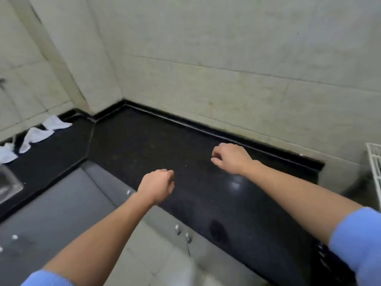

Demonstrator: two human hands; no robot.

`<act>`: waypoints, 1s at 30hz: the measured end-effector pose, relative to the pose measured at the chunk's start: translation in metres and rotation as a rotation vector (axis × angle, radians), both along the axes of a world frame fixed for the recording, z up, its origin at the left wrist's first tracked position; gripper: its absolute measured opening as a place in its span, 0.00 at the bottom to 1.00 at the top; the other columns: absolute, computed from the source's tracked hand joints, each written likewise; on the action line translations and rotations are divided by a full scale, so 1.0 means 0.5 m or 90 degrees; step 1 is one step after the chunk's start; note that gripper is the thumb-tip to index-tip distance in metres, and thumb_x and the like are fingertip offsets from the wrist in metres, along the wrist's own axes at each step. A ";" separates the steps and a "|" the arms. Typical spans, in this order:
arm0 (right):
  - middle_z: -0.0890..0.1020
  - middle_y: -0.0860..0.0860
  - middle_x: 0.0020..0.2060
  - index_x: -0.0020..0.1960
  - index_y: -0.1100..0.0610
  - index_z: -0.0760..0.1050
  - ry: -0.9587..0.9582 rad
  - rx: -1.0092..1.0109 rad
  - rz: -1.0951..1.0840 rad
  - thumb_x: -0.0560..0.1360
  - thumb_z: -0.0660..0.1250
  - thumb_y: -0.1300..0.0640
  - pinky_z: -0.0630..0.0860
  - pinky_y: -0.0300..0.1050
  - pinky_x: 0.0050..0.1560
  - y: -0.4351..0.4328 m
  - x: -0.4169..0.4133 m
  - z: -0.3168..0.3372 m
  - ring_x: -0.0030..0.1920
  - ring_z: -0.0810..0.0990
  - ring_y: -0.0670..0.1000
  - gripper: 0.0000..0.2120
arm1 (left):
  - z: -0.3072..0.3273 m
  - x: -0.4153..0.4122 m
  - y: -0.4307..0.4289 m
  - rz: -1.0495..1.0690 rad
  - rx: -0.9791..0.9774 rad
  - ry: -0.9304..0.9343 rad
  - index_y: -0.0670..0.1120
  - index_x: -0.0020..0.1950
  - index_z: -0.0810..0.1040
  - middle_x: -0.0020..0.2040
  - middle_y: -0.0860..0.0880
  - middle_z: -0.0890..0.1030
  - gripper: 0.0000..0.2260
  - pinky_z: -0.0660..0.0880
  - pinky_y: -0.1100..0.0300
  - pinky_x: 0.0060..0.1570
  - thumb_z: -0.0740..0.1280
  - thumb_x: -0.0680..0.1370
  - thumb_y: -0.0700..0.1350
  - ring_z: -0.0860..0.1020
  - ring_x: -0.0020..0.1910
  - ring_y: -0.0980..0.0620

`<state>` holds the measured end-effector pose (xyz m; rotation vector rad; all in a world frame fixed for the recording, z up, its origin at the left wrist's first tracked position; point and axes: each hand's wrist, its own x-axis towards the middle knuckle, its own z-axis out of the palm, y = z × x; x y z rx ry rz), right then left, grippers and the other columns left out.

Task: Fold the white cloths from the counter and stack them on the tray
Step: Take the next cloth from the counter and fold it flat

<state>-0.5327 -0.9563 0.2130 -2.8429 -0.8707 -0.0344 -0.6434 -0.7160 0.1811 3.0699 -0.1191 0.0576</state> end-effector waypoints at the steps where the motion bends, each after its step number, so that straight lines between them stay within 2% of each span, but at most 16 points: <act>1: 0.78 0.49 0.50 0.53 0.50 0.77 0.002 -0.002 0.032 0.77 0.61 0.46 0.72 0.47 0.43 0.059 0.001 -0.006 0.51 0.78 0.55 0.11 | -0.003 -0.021 0.051 0.038 -0.004 -0.001 0.48 0.47 0.74 0.48 0.48 0.79 0.07 0.73 0.53 0.42 0.60 0.76 0.49 0.78 0.48 0.43; 8: 0.78 0.49 0.51 0.54 0.49 0.76 0.030 -0.028 0.193 0.77 0.60 0.45 0.73 0.48 0.46 0.402 0.035 -0.056 0.51 0.78 0.54 0.11 | -0.043 -0.114 0.315 0.219 -0.006 0.044 0.47 0.51 0.76 0.51 0.45 0.81 0.09 0.74 0.53 0.46 0.60 0.76 0.49 0.78 0.52 0.42; 13: 0.78 0.50 0.53 0.56 0.50 0.76 0.048 -0.035 0.279 0.77 0.61 0.45 0.75 0.50 0.48 0.620 0.098 -0.096 0.53 0.78 0.55 0.13 | -0.043 -0.090 0.487 0.308 0.002 0.064 0.46 0.53 0.76 0.52 0.44 0.80 0.10 0.76 0.51 0.48 0.60 0.77 0.48 0.77 0.52 0.42; 19: 0.78 0.50 0.53 0.57 0.50 0.76 0.052 -0.040 0.371 0.77 0.61 0.45 0.74 0.48 0.46 0.869 0.175 -0.086 0.52 0.78 0.55 0.13 | -0.016 -0.065 0.667 0.413 -0.010 0.036 0.49 0.58 0.76 0.53 0.46 0.81 0.12 0.73 0.54 0.47 0.60 0.77 0.50 0.77 0.54 0.44; 25: 0.78 0.51 0.53 0.57 0.49 0.76 0.059 -0.064 0.457 0.77 0.61 0.45 0.74 0.49 0.48 1.105 0.187 -0.096 0.52 0.78 0.55 0.13 | -0.042 -0.091 0.846 0.511 -0.053 0.046 0.49 0.57 0.76 0.53 0.47 0.82 0.12 0.73 0.55 0.48 0.61 0.76 0.50 0.78 0.54 0.44; 30: 0.78 0.51 0.53 0.57 0.50 0.76 0.070 -0.095 0.476 0.77 0.61 0.46 0.75 0.50 0.48 1.301 0.209 -0.127 0.52 0.78 0.55 0.12 | -0.065 -0.062 1.035 0.520 -0.038 0.037 0.49 0.53 0.76 0.51 0.48 0.81 0.09 0.72 0.54 0.45 0.61 0.76 0.50 0.78 0.52 0.44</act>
